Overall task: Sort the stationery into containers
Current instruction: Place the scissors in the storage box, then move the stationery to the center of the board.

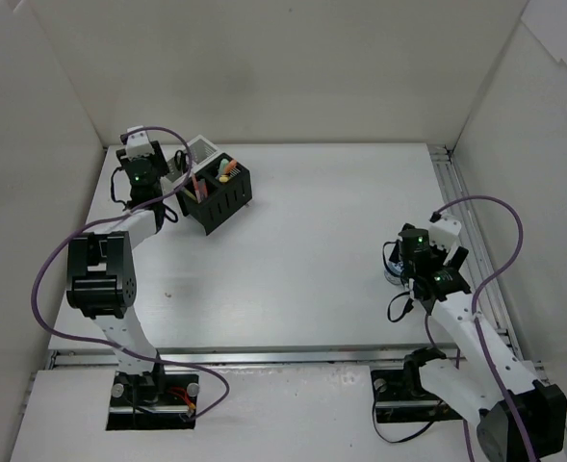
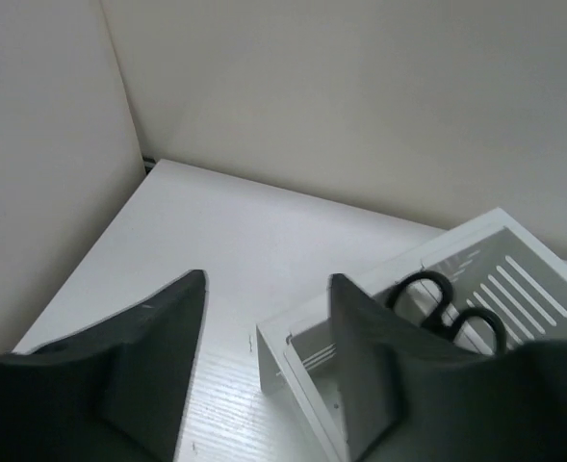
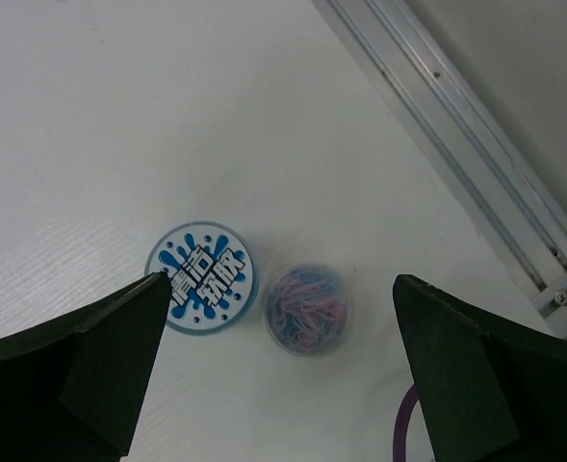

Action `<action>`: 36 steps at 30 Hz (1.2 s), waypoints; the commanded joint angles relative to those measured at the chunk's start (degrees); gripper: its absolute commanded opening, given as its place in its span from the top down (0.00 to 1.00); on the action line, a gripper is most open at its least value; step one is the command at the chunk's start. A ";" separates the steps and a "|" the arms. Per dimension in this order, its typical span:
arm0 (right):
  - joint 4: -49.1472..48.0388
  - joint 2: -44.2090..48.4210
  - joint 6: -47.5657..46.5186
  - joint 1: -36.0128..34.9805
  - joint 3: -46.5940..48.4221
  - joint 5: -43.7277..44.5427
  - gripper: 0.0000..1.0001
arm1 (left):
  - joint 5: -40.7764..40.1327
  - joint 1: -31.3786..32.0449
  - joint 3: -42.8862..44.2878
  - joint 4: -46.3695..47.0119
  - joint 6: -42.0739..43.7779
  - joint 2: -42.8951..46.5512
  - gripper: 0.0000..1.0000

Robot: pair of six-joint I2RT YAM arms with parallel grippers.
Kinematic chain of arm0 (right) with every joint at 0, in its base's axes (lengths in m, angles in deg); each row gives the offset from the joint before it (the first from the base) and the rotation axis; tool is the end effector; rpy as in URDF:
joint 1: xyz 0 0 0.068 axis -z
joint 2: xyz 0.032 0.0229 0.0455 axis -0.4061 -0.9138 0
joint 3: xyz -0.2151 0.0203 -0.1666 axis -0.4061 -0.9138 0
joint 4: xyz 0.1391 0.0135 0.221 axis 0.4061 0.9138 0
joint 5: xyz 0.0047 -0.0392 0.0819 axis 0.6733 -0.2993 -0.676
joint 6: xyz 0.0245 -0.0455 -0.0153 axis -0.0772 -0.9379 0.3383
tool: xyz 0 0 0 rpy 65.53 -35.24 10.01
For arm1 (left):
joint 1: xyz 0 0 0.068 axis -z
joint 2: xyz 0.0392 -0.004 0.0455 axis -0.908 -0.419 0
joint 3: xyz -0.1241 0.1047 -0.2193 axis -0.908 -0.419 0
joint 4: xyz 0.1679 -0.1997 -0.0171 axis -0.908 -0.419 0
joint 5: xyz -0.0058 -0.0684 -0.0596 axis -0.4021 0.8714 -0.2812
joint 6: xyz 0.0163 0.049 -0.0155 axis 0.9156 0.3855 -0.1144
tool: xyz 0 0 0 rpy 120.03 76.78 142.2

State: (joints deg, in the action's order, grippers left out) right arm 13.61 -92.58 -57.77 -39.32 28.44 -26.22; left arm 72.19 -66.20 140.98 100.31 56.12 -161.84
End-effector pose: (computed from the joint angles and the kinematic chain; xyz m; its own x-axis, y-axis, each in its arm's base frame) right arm 0.2016 0.0335 0.2608 -0.3139 0.2791 -0.9075 0.4662 0.8780 0.1087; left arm 0.4287 0.0140 0.2731 0.1215 -0.0996 -0.9876 -0.1943 0.9733 -0.1220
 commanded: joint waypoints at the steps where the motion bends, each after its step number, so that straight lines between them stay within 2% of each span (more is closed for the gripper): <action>1: 4.21 3.26 6.62 2.34 -0.41 -5.23 0.02 | 2.52 0.09 -0.55 4.75 -3.46 7.24 0.51; 4: 7.11 4.85 8.21 4.10 -0.41 -7.78 0.02 | 5.32 0.09 -2.05 3.96 -4.61 11.01 0.27; 5: 7.46 4.59 8.21 4.63 -0.50 -10.75 0.02 | 6.29 0.09 -2.22 2.13 -5.22 12.07 0.08; 6: 7.81 3.97 8.21 5.41 -0.50 -12.09 0.02 | 7.17 0.09 -1.62 0.29 -5.40 13.04 0.00; 11: 7.38 -7.07 5.86 6.74 2.83 -16.32 0.02 | 14.56 1.85 4.79 -18.66 -6.02 18.93 0.01; 14: 6.68 -14.37 1.29 6.74 7.14 -18.69 0.02 | 19.12 2.38 6.65 -25.37 -7.15 22.45 0.01; 17: 6.59 -20.26 -1.36 6.74 10.31 -20.71 0.02 | 22.55 2.38 4.55 -30.56 -10.75 26.40 0.01; 20: 6.06 -24.14 -2.94 7.00 12.24 -21.24 0.03 | 26.16 2.91 -0.88 -31.03 -12.78 30.09 0.01; 24: 4.74 -26.70 -6.19 7.18 14.17 -23.86 0.09 | 31.08 4.22 -7.58 -28.21 -12.88 34.05 0.00; 29: 1.93 -30.30 -9.10 7.09 15.41 -31.17 0.12 | 29.60 6.25 -9.43 -32.78 -11.64 35.81 0.00; 31: 1.67 -31.27 -9.28 6.92 16.02 -31.70 0.29 | 28.72 6.86 -10.13 -33.74 -11.21 36.43 0.00; 32: 1.49 -31.10 -9.36 6.57 16.20 -31.70 0.44 | 28.72 6.86 -10.14 -34.36 -11.03 37.04 0.01; 35: 0.52 -29.52 -10.85 3.67 16.38 -31.61 0.62 | 28.45 8.09 -10.57 -36.29 -9.71 39.14 0.01; 36: 0.44 -29.17 -11.29 2.97 16.55 -33.00 0.65 | 28.97 8.09 -10.84 -36.38 -9.19 39.50 0.01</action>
State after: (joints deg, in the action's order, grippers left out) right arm 16.01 -123.64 -66.99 -33.98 42.23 -56.45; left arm 100.21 -58.99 129.38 62.41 45.33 -126.35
